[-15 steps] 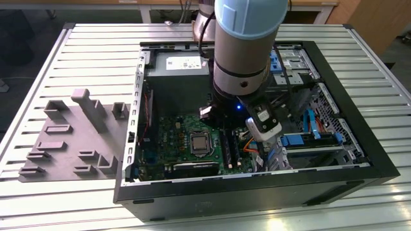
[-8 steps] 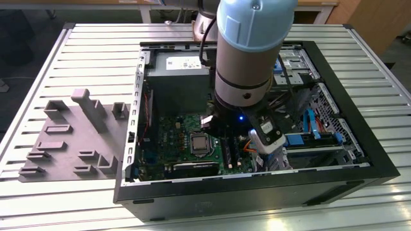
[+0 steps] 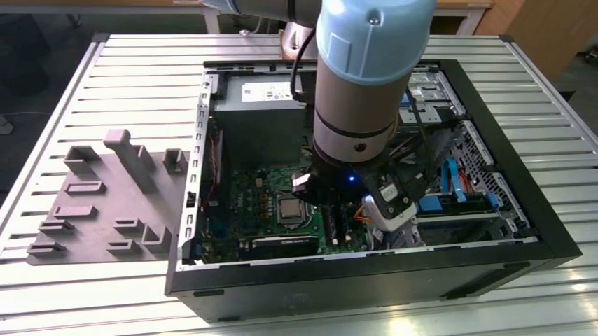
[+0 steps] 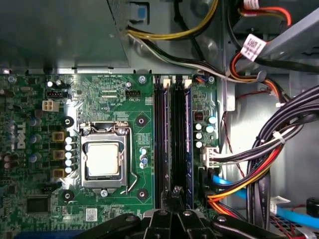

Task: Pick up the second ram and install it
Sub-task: 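Press down the second ram until it locks into place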

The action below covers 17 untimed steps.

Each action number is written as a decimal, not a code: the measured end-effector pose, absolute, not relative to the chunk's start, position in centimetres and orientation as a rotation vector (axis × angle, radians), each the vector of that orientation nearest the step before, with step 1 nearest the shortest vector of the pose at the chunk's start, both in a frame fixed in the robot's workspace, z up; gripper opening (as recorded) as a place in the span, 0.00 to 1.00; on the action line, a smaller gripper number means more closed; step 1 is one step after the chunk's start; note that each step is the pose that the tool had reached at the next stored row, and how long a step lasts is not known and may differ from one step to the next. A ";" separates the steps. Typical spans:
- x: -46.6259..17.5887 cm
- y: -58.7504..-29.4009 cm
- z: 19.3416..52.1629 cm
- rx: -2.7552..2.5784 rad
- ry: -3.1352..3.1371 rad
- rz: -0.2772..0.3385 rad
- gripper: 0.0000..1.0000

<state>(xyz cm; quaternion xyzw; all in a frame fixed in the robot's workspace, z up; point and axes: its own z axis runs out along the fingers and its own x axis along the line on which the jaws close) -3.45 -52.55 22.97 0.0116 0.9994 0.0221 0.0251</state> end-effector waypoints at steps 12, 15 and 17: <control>-3.5 -52.6 22.0 0.036 3.090 0.068 0.11; -3.4 -52.6 21.8 0.036 3.090 0.069 0.11; -3.5 -52.6 21.6 0.036 3.091 0.067 0.11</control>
